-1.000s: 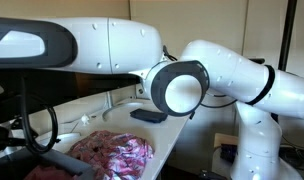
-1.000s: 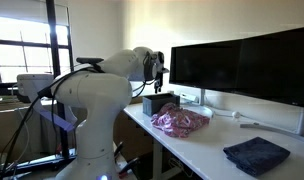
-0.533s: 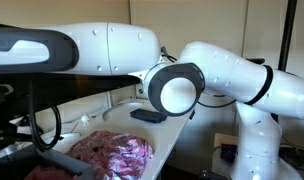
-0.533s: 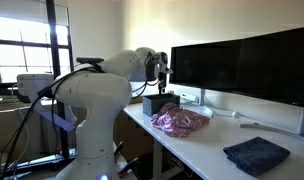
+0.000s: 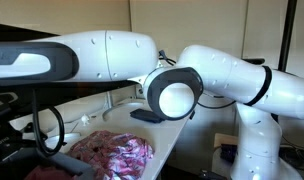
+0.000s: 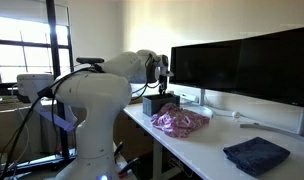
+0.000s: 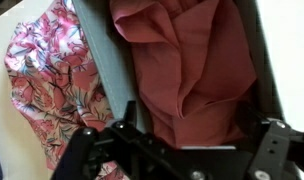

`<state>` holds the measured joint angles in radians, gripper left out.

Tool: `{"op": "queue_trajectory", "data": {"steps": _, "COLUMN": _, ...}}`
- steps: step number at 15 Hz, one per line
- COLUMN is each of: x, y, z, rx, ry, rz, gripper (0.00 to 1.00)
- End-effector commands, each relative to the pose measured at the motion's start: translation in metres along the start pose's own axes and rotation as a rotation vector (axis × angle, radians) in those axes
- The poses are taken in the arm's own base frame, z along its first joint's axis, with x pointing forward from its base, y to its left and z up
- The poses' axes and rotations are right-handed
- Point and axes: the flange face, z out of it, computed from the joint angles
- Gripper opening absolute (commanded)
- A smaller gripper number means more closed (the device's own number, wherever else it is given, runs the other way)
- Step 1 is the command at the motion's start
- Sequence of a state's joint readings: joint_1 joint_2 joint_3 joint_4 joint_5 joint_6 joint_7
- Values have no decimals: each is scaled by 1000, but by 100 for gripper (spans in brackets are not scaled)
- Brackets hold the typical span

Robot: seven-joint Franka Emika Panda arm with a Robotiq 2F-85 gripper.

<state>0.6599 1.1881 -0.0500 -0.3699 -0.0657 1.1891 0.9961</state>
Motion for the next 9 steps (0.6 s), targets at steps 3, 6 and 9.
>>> {"op": "queue_trajectory", "data": {"steps": 3, "x": -1, "y": -12, "z": 26, "rx": -24, "ry": -32, "rz": -38, "gripper": 100}}
{"op": "queue_trajectory", "data": {"steps": 6, "x": 0, "y": -13, "z": 30, "rx": -24, "ry": -39, "rz": -50, "gripper": 100}}
{"op": "queue_trajectory", "data": {"steps": 9, "x": 2, "y": -15, "z": 33, "rx": 17, "ry": -95, "rz": -77, "gripper": 100}}
